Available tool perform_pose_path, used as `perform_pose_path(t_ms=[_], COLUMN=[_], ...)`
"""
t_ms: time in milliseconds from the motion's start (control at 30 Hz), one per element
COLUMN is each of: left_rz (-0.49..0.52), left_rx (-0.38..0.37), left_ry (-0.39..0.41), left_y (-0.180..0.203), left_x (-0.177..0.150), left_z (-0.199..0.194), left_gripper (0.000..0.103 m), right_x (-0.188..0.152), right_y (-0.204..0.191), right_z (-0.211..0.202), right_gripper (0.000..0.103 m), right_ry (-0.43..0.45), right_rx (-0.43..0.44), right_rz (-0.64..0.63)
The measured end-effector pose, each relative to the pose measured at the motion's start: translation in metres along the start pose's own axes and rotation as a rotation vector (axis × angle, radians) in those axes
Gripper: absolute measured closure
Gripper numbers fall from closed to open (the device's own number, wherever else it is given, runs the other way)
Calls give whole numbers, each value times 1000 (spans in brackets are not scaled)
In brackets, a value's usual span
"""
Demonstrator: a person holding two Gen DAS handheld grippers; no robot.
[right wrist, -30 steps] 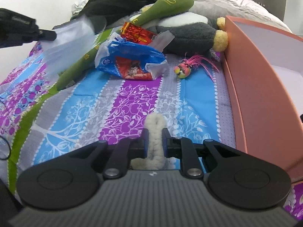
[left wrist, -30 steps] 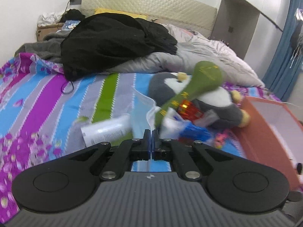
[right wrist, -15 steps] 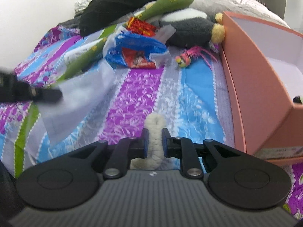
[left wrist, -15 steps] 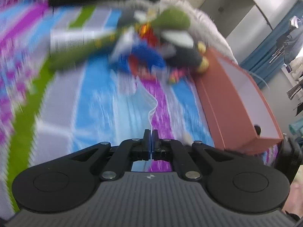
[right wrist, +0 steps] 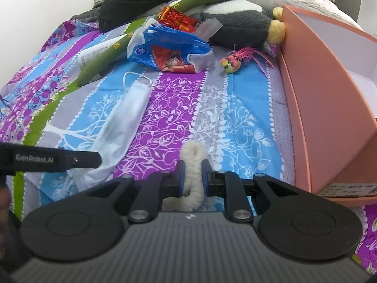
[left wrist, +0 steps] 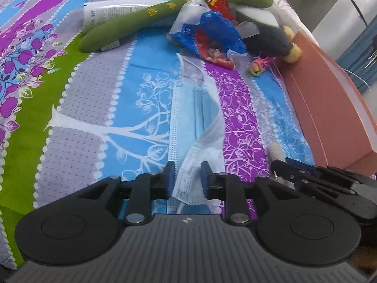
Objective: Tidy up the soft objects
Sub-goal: 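Lift the blue mask with the left tool while the right tool lifts the scrunchie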
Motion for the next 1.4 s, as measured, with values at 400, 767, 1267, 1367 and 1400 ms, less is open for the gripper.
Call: perform_pose_path(t_ms=[400,767,1267,1367,1400], left_rz=[-5,-21,-61,-49,-49], left_rx=[48,68,-36,-34,-39], left_ry=[10,-16,-29,-12,-10], left_y=[3,5,15,20,21], left_x=[1,-2,-7,-8,-8], left_z=[0,4,-5,-16,-19], left_gripper=[60,62,100,100,100], right_x=[0,-5,-6,-9,-9], right_y=[4,0,1,1,0], right_z=[-3,0,-26,-38,-41], right_gripper=[84,84,85,85,85], right_ry=[2,-4,-20,-14,-8], right_rx=[-13,1,54,36,37], right_rz=[-1,-3,79,70,69])
Point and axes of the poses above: each gripper's, at about its wrist camera, not at the fingertips, and z roughly the way its jaws point, y to its right, x to its top, the point moved 3 cm from there along z, roughly the way its jaws point, and after that the axes turned 7 degrees about z, right-handed, at the moved point
